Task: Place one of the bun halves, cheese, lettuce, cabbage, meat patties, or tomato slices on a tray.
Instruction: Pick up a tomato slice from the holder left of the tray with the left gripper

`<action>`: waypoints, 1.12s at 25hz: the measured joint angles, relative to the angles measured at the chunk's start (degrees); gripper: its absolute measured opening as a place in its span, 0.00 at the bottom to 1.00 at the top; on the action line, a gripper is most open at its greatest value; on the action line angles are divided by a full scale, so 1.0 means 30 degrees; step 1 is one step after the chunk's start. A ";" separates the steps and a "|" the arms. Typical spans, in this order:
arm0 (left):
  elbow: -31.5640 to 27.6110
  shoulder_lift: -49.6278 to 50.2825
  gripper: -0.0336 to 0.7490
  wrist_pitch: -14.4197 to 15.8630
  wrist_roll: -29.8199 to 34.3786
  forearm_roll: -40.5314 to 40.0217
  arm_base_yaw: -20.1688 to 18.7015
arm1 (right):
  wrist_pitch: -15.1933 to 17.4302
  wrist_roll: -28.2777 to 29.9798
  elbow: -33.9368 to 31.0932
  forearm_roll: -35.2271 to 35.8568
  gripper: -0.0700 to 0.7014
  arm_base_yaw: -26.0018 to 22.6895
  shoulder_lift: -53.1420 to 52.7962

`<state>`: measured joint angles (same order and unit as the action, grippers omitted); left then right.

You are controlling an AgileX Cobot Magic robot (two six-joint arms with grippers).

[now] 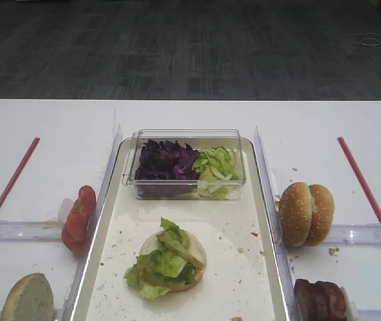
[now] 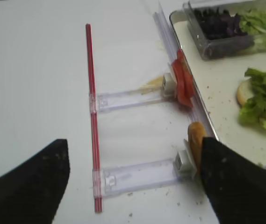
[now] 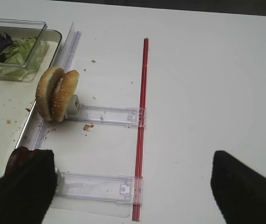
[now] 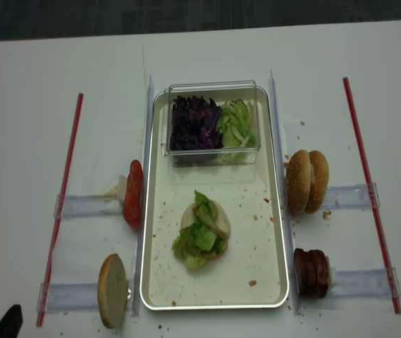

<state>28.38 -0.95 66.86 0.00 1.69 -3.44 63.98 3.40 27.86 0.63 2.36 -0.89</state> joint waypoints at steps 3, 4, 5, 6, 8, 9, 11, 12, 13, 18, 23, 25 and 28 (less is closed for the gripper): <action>0.0389 0.0042 0.76 -0.1875 0.0000 0.0191 0.0000 | 0.0000 -0.0039 0.0000 0.0000 0.99 0.0000 0.0000; 0.0472 0.0339 0.76 -0.2810 0.0000 0.0367 0.0000 | 0.0000 -0.0039 0.0000 0.0000 0.99 0.0000 0.0000; 0.0502 0.0827 0.76 -0.3615 0.0000 0.0663 0.0000 | 0.0000 -0.0039 0.0000 0.0000 0.99 0.0000 0.0000; 0.0502 0.1358 0.76 -0.4432 0.0000 0.0947 0.0000 | 0.0000 -0.0039 0.0000 0.0000 0.99 0.0000 0.0000; 0.0502 0.3038 0.76 -0.5666 0.0000 0.1225 0.0000 | 0.0000 -0.0039 0.0000 0.0000 0.99 0.0000 0.0000; 0.0502 0.3841 0.76 -0.6265 0.0000 0.1321 0.0000 | 0.0000 -0.0039 0.0000 0.0000 0.99 0.0000 0.0000; 0.0502 0.5973 0.76 -0.7400 0.0000 0.1445 0.0000 | 0.0000 -0.0039 0.0000 0.0000 0.99 0.0000 0.0000; 0.0512 0.7119 0.76 -0.7816 0.0000 0.1447 0.0000 | 0.0000 -0.0039 0.0000 0.0000 0.99 0.0000 0.0000; 0.0551 0.8124 0.76 -0.8203 0.0000 0.1447 0.0000 | 0.0000 -0.0039 0.0000 0.0000 0.99 0.0000 0.0000; 0.1865 1.4224 0.76 -0.9344 0.0109 0.1475 0.0000 | 0.0000 -0.0005 0.0000 0.0000 0.99 0.0000 0.0000; 0.4179 1.9801 0.76 -0.9551 0.0432 0.1520 0.0000 | 0.0000 -0.0005 0.0000 0.0000 0.99 0.0000 0.0000; 0.5296 2.1913 0.76 -0.9324 0.0472 0.1520 0.0000 | 0.0000 -0.0005 0.0000 0.0000 0.99 0.0000 0.0000; 0.6873 2.4631 0.76 -0.8550 0.0472 0.1520 0.0000 | 0.0000 -0.0005 0.0000 0.0000 0.99 0.0000 0.0000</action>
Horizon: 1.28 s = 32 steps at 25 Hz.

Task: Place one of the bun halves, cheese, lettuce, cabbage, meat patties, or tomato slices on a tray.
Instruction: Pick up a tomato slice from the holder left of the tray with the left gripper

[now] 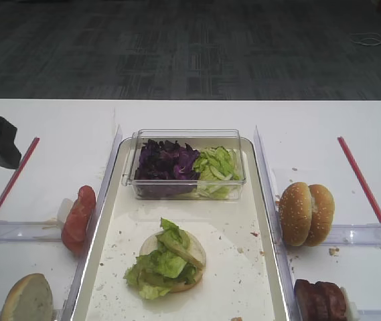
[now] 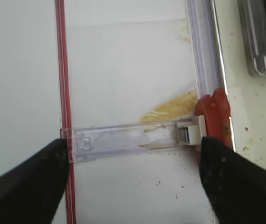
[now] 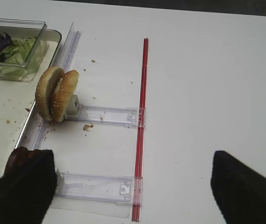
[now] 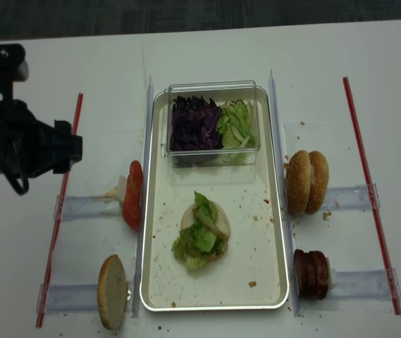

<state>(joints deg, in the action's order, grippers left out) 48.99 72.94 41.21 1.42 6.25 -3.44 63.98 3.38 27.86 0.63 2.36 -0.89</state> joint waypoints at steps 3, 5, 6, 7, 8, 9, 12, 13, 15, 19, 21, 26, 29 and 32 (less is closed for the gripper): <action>0.1320 0.2324 0.76 0.0918 0.0088 0.0000 0.0000 | 0.0000 0.0000 0.0000 0.0000 0.99 0.0000 0.0000; 0.1977 0.3740 0.76 0.1505 0.0088 0.0000 0.0000 | 0.0000 0.0000 0.0000 0.0000 0.99 0.0000 0.0000; 0.2266 0.4291 0.76 0.1866 0.0088 0.0000 0.0000 | 0.0000 0.0000 0.0000 0.0000 0.99 0.0000 0.0000; 0.2494 0.4904 0.76 0.2168 0.0088 0.0000 0.0000 | 0.0000 0.0000 0.0000 0.0000 0.99 0.0000 0.0000; 0.2610 0.5446 0.76 0.2477 0.0195 0.0000 0.0000 | 0.0000 0.0000 0.0000 0.0000 0.99 0.0000 0.0000; 0.2764 0.5837 0.76 0.2708 0.0351 0.0000 0.0000 | 0.0000 0.0000 0.0000 0.0000 0.99 0.0000 0.0000; 0.2889 0.6589 0.76 0.3358 0.0891 0.0000 0.0000 | 0.0000 0.0000 0.0000 0.0000 0.99 0.0000 0.0000; 0.2889 0.6685 0.76 0.3527 0.0990 0.0000 0.0000 | 0.0000 0.0000 0.0000 0.0000 0.99 0.0000 0.0000; 0.2889 0.6716 0.75 0.3652 0.1072 0.0000 0.0000 | 0.0000 0.0000 0.0000 0.0000 0.99 0.0000 0.0000; 0.2930 0.6716 0.73 0.3725 0.1068 0.0000 0.0000 | 0.0000 0.0000 0.0000 0.0000 0.99 0.0000 0.0000; 0.2930 0.6716 0.71 0.3725 0.1068 0.0000 0.0000 | 0.0000 0.0000 0.0000 0.0000 0.99 0.0000 0.0000; 0.3576 0.6716 0.70 0.4314 0.1068 0.0234 0.0000 | 0.0000 0.0000 0.0000 0.0000 0.99 0.0000 0.0000; 0.4428 0.6716 0.70 0.5027 0.0725 0.0560 -0.0329 | 0.0000 0.0000 0.0000 -0.0009 0.99 0.0000 0.0000; 0.5230 0.6716 0.70 0.5483 0.0195 0.0592 -0.1065 | 0.0000 0.0000 0.0000 -0.0009 0.99 0.0000 0.0000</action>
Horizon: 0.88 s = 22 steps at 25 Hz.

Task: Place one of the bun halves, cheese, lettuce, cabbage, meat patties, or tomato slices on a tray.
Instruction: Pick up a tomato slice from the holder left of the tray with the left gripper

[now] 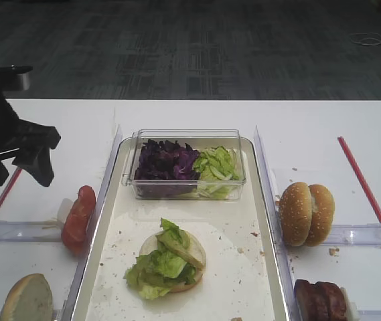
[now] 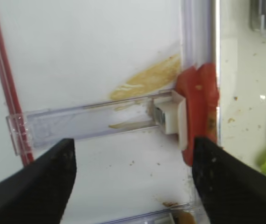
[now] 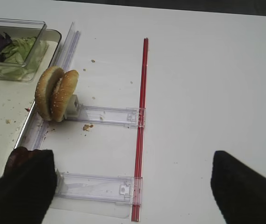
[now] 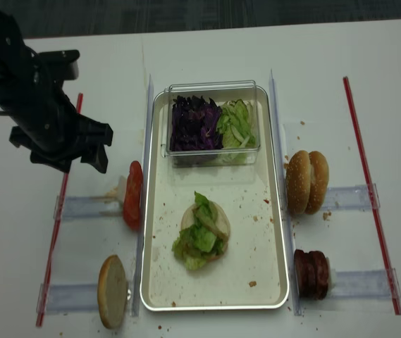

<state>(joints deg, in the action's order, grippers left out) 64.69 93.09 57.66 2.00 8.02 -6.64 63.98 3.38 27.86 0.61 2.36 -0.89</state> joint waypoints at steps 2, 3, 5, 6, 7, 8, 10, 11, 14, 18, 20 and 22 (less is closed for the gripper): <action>0.0406 0.0000 0.70 0.0284 -0.0435 0.0000 -0.0694 | 0.0000 0.0000 0.0000 0.0000 0.99 0.0000 0.0000; 0.0556 0.0000 0.70 0.0483 -0.0668 0.0045 -0.1002 | 0.0000 0.0000 0.0000 0.0000 0.99 0.0000 0.0000; 0.0858 0.0000 0.70 0.0808 -0.0990 0.0045 -0.1701 | 0.0000 0.0000 0.0000 0.0000 0.99 0.0000 0.0000; 0.0982 0.0000 0.70 0.0957 -0.1220 0.0045 -0.2025 | 0.0000 0.0000 0.0000 0.0000 0.99 0.0000 0.0000; 0.1035 0.0000 0.70 0.1084 -0.1381 0.0045 -0.2282 | 0.0000 0.0040 0.0000 0.0000 0.99 0.0000 0.0000; 0.1068 0.0000 0.69 0.1213 -0.1528 0.0045 -0.2575 | 0.0000 0.0043 0.0000 0.0000 0.99 0.0000 0.0000; 0.1110 0.0000 0.69 0.1299 -0.1784 0.0045 -0.3050 | 0.0000 0.0043 0.0000 0.0000 0.99 0.0000 0.0000; 0.1140 0.0000 0.69 0.1331 -0.2010 0.0045 -0.3269 | 0.0000 0.0043 0.0000 0.0000 0.99 0.0000 0.0000; 0.1140 0.0000 0.68 0.1571 -0.2424 0.0045 -0.3776 | 0.0000 0.0043 0.0000 0.0000 0.99 0.0000 0.0000; 0.1140 0.0000 0.67 0.1937 -0.2591 0.0049 -0.4140 | 0.0000 0.0043 0.0000 0.0000 0.99 0.0000 0.0000; 0.1140 0.0000 0.67 0.1954 -0.2591 0.0049 -0.4140 | 0.0000 0.0043 0.0000 0.0000 0.99 0.0000 0.0000; 0.1140 0.0000 0.67 0.1984 -0.2637 0.0049 -0.4140 | 0.0000 0.0043 0.0000 0.0000 0.99 0.0000 0.0000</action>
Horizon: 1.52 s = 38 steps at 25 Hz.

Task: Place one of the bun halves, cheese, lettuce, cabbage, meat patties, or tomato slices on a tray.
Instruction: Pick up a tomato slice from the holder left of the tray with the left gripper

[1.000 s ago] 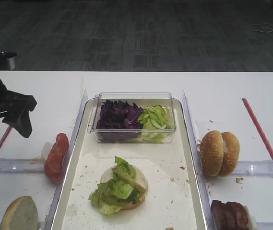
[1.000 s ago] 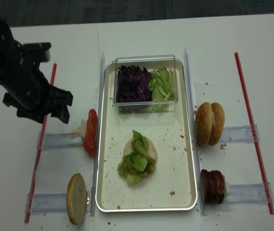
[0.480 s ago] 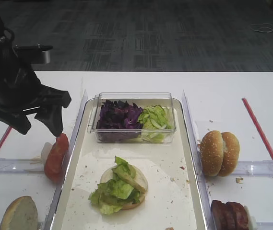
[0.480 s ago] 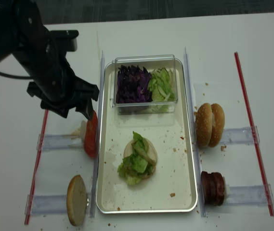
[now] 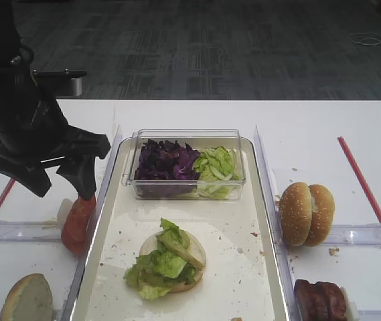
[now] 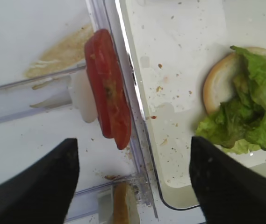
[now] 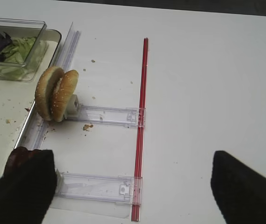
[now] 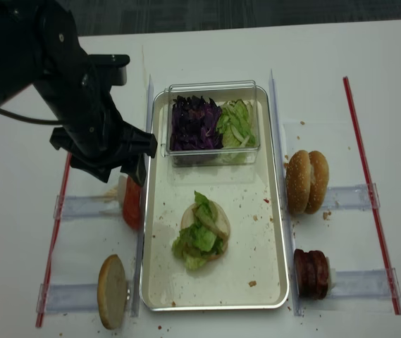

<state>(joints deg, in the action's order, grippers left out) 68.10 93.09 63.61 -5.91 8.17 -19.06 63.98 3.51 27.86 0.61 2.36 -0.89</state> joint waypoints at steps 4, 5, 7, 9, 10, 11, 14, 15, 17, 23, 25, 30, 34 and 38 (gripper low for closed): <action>0.0000 0.0165 0.67 0.0046 0.0000 0.0000 0.0000 | 0.0000 0.0000 0.0000 0.0000 0.99 0.0000 0.0000; 0.0000 0.0325 0.67 0.0046 0.0000 0.0034 0.0000 | 0.0000 0.0000 0.0000 0.0000 0.99 0.0000 0.0000; 0.0000 0.0800 0.67 0.0090 0.0000 0.0122 0.0000 | 0.0000 0.0000 0.0000 0.0000 0.99 0.0000 0.0000; 0.0000 0.1236 0.67 0.0090 0.0000 0.0256 0.0000 | 0.0000 0.0000 0.0000 0.0000 0.99 0.0000 0.0000; 0.0000 0.1460 0.67 0.0009 0.0000 0.0293 0.0000 | 0.0000 0.0000 0.0000 0.0000 0.99 0.0000 0.0000; 0.0000 0.1582 0.66 -0.0032 0.0000 0.0319 0.0000 | 0.0000 0.0000 0.0000 0.0000 0.99 0.0000 0.0000; 0.0000 0.2088 0.63 -0.0276 0.0124 0.0667 0.0000 | 0.0000 0.0000 0.0000 0.0000 0.99 0.0000 0.0000; 0.0000 0.2182 0.61 -0.0381 0.0272 0.0833 0.0000 | 0.0000 0.0000 0.0000 0.0000 0.99 0.0000 0.0000; 0.0000 0.2450 0.59 -0.0576 0.0542 0.1301 0.0000 | 0.0000 0.0000 0.0000 0.0000 0.99 0.0000 0.0000; 0.0132 0.2863 0.57 -0.0787 0.0729 0.1495 0.0000 | 0.0000 0.0000 0.0000 0.0000 0.99 0.0000 0.0000; 0.0172 0.2907 0.57 -0.0951 0.0761 0.1495 0.0000 | 0.0000 0.0000 0.0000 0.0000 0.99 0.0000 0.0000; 0.0497 0.3025 0.56 -0.1002 0.0769 0.1495 0.0000 | 0.0000 0.0000 0.0000 0.0000 0.99 0.0000 0.0000; 0.0578 0.3068 0.56 -0.1002 0.0802 0.1410 0.0000 | 0.0000 0.0000 0.0000 0.0000 0.99 0.0000 0.0000; 0.0578 0.3273 0.56 -0.1002 0.0802 0.1048 0.0000 | 0.0000 0.0000 0.0000 -0.0033 0.99 0.0000 0.0000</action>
<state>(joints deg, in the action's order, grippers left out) 69.84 102.91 60.61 -3.50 11.32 -19.06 63.98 3.51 27.86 0.51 2.36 -0.89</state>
